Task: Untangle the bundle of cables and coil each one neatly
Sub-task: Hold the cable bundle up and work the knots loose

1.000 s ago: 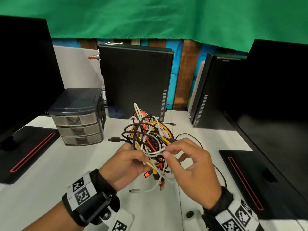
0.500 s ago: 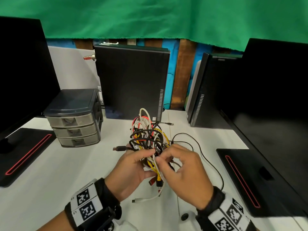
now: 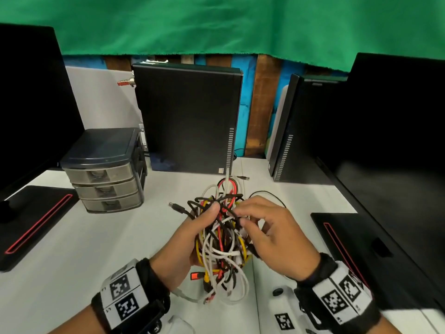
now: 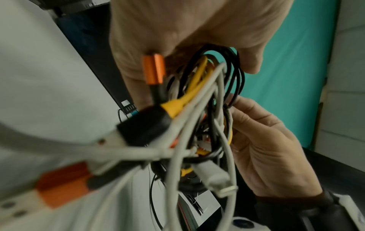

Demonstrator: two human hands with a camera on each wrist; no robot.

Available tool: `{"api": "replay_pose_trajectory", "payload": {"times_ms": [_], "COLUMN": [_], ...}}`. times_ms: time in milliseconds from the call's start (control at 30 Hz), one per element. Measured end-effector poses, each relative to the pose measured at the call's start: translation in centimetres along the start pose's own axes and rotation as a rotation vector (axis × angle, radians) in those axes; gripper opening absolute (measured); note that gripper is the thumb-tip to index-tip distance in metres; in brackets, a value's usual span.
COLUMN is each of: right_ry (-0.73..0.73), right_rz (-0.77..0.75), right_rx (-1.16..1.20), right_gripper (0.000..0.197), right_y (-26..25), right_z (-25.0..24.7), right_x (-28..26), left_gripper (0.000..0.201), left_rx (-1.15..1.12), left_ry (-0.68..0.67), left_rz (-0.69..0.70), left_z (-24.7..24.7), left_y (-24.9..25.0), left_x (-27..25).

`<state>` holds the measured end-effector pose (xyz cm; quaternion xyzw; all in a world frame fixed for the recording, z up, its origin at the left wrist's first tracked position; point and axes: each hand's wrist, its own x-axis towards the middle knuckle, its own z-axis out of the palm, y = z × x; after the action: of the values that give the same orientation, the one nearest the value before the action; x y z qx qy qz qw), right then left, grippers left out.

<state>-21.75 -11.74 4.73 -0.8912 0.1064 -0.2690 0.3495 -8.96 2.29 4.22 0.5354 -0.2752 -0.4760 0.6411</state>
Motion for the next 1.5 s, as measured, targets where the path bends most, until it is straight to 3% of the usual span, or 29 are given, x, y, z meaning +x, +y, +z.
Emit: {"api": "replay_pose_trajectory", "payload": {"times_ms": [200, 267, 367, 433, 567, 733, 800, 867, 933, 1100, 1267, 1500], "right_ry": [-0.034, 0.082, 0.368, 0.441, 0.258, 0.173, 0.273, 0.474, 0.586, 0.378, 0.219, 0.187], "right_rz": [-0.134, -0.136, 0.002, 0.071, -0.003, -0.138, -0.118, -0.011, 0.104, 0.236, 0.255, 0.17], "right_rx": [-0.307, -0.341, -0.144, -0.084, -0.171, -0.263, -0.215, -0.105, 0.068, 0.421, 0.553, 0.477], "right_gripper": [0.013, 0.009, 0.011, 0.011, 0.016, 0.017, 0.01, 0.009, 0.012, 0.008, 0.023, 0.007], "right_y": [-1.0, -1.1, -0.1, 0.8, 1.0, -0.2, 0.1, 0.5, 0.7, 0.2, -0.6, -1.0], "right_z": [-0.1, -0.1, -0.9, -1.7, -1.7, -0.6, -1.2, -2.8, -4.5, -6.5, -5.9, -2.8], "right_x": [-0.6, -0.4, 0.3, 0.7, 0.2, 0.0, 0.2, 0.6, 1.0, 1.0, 0.9, 0.7], "left_gripper": [0.037, 0.042, 0.057, 0.062, 0.068, 0.042, 0.036, 0.032, 0.027, 0.032, 0.067, 0.047], "left_rx": [0.103, 0.111, 0.089, 0.071, 0.104, 0.133, 0.12, 0.069, -0.016, -0.211, -0.367, -0.354], "left_ry": [0.074, 0.131, 0.165, 0.154, 0.135, 0.131, 0.142, 0.164, 0.197, 0.244, 0.242, 0.16], "left_rz": [0.067, 0.038, -0.032, -0.062, -0.086, -0.098, -0.104, -0.105, -0.097, -0.044, -0.059, -0.05], "left_z": [0.0, -0.3, -1.0, -1.5, -1.7, -1.5, -1.8, -2.1, -2.4, -2.9, -3.5, -3.0], "left_y": [-0.6, -0.7, -0.5, -0.3, -0.3, -0.7, -0.8, -0.6, -0.3, 0.6, 0.9, 0.3], "left_x": [0.2, 0.4, 0.6, 0.8, 0.9, 0.9, 1.0, 1.0, 1.0, 1.2, 1.3, 1.4]}}
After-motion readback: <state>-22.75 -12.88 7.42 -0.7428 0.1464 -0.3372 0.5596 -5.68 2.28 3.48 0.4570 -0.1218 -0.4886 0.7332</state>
